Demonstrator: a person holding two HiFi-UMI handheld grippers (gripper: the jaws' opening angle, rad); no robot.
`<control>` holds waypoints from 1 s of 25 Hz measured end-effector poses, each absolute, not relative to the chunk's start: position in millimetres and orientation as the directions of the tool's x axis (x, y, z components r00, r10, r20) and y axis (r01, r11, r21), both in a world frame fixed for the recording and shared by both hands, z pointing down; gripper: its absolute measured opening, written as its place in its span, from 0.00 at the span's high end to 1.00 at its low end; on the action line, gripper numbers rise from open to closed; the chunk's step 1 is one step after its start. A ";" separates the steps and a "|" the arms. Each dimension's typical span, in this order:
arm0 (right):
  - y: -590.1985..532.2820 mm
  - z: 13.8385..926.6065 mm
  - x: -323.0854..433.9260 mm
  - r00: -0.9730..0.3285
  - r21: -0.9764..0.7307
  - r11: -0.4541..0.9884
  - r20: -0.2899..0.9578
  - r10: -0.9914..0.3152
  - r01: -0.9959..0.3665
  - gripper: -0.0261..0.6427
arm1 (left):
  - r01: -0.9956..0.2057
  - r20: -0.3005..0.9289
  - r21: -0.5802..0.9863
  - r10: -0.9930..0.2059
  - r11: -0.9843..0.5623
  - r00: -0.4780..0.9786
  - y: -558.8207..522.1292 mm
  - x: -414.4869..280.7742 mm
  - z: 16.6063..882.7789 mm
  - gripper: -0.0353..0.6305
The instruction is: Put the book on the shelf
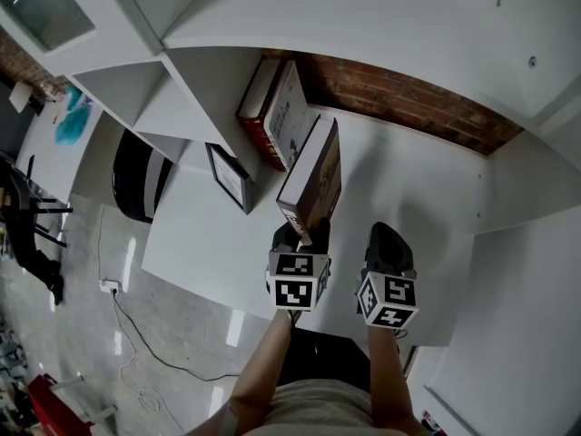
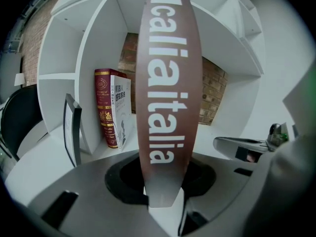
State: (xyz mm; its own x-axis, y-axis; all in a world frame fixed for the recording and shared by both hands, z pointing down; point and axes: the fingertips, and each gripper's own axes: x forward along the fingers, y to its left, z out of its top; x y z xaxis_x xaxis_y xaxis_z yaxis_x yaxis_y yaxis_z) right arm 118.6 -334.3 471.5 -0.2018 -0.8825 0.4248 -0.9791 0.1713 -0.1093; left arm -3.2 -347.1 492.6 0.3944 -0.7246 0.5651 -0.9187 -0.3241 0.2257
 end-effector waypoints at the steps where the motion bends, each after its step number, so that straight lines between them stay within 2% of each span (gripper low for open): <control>1: -335.8 472.6 117.5 -0.201 -0.107 0.171 0.428 -0.881 -0.979 0.94 | -0.919 0.570 0.224 -0.721 -0.325 0.394 -349.0 -4.1 495.5 0.73; 25: -362.1 507.3 116.6 -0.162 -0.086 0.138 0.500 -0.851 -0.987 0.94 | -0.931 0.615 0.224 -0.699 -0.288 0.364 -408.5 -8.1 550.2 0.73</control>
